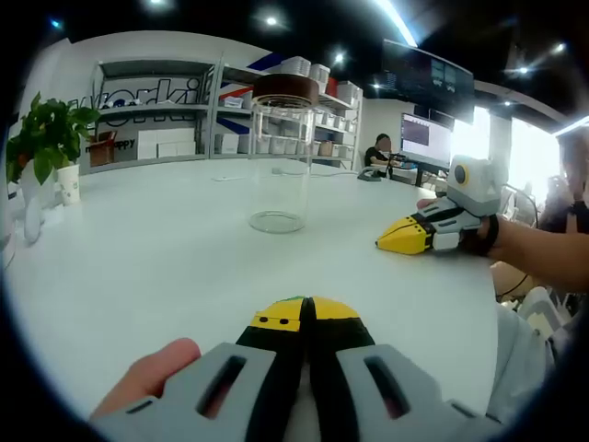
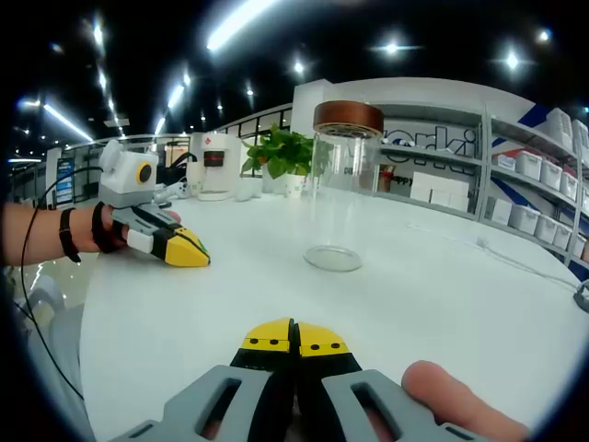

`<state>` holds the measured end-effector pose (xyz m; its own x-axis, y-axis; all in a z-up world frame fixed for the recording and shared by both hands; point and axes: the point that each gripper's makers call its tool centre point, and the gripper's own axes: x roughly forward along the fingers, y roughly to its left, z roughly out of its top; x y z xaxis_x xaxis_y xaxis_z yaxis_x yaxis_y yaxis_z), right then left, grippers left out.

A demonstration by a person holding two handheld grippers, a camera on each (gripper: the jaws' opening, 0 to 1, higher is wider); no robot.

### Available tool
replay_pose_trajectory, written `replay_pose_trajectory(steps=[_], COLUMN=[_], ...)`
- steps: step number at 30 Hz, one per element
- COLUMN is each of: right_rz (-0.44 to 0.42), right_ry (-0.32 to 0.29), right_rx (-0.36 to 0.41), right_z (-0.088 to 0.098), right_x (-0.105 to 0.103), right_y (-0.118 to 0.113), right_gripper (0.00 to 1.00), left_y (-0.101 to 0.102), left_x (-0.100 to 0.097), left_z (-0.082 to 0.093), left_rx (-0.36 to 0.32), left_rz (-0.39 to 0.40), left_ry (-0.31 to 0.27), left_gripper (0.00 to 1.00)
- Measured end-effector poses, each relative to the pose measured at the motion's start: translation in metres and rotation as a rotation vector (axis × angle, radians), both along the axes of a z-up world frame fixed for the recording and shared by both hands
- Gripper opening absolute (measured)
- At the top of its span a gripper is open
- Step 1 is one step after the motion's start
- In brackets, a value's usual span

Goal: Clamp the coffee can twist off the lid put the lid on the table pick up the lid cover the can tighten the lid

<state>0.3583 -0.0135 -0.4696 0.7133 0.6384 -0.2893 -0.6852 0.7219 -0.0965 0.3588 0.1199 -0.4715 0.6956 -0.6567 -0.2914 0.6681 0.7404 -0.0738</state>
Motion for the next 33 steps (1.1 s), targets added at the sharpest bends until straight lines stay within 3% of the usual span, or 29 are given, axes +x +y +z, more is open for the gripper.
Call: replay_pose_trajectory(steps=[33], right_rz=[0.003], right_ry=[-0.008], right_rx=[-0.007], right_z=[-0.0003], right_x=[-0.0005], right_y=[0.0003], right_gripper=[0.00], left_y=[-0.0001], left_x=[-0.0008], left_z=[0.0000], left_rx=[0.004], left_rz=[-0.003], left_ry=[-0.005], left_gripper=[0.00])
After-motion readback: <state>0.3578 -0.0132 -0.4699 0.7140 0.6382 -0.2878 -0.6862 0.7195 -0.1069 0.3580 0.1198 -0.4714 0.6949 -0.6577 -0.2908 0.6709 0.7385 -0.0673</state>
